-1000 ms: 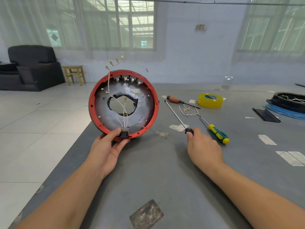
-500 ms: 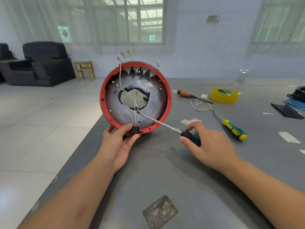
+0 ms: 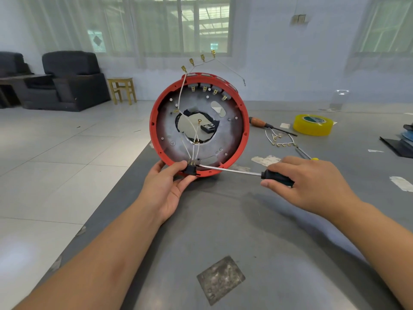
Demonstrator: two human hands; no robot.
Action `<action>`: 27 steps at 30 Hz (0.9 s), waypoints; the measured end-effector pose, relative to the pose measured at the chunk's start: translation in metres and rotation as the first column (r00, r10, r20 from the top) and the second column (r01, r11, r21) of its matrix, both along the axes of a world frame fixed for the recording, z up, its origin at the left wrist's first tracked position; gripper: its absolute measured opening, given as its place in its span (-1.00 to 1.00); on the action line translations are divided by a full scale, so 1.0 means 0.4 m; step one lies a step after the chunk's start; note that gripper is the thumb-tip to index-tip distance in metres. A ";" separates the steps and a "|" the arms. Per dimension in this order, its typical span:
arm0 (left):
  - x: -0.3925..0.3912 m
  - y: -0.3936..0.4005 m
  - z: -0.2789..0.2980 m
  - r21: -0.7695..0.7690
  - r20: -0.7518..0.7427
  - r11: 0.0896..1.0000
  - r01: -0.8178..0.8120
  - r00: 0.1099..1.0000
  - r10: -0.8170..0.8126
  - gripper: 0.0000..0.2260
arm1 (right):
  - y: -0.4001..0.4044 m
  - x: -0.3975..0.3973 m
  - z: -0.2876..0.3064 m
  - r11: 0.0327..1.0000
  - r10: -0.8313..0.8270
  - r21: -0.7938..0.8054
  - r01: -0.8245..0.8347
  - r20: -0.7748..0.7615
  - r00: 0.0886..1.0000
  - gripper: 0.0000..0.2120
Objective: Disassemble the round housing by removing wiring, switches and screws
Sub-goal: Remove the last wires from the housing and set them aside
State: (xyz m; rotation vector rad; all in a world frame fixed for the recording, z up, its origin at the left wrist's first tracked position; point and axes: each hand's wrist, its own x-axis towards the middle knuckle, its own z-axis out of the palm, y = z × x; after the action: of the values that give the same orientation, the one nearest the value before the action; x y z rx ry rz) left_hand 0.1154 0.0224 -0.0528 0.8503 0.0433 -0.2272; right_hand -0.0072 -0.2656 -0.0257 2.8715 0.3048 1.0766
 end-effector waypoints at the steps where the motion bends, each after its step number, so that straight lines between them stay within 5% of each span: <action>1: -0.001 0.000 0.001 0.005 0.000 1.000 0.000 1.000 0.000 -0.54 | -0.003 0.000 0.000 1.000 0.002 -0.005 -0.002 0.007 1.000 -0.59; 27: 0.003 0.001 0.000 0.026 -0.002 1.000 -0.003 1.000 0.003 -0.55 | -0.011 0.019 -0.008 0.994 0.022 -0.113 -0.013 0.077 0.997 -0.61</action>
State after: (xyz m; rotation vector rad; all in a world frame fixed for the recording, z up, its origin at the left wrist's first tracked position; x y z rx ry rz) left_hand 0.1166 0.0228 -0.0527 0.8757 0.0495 -0.2249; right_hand 0.0002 -0.2698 -0.0291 2.7263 0.3743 1.1329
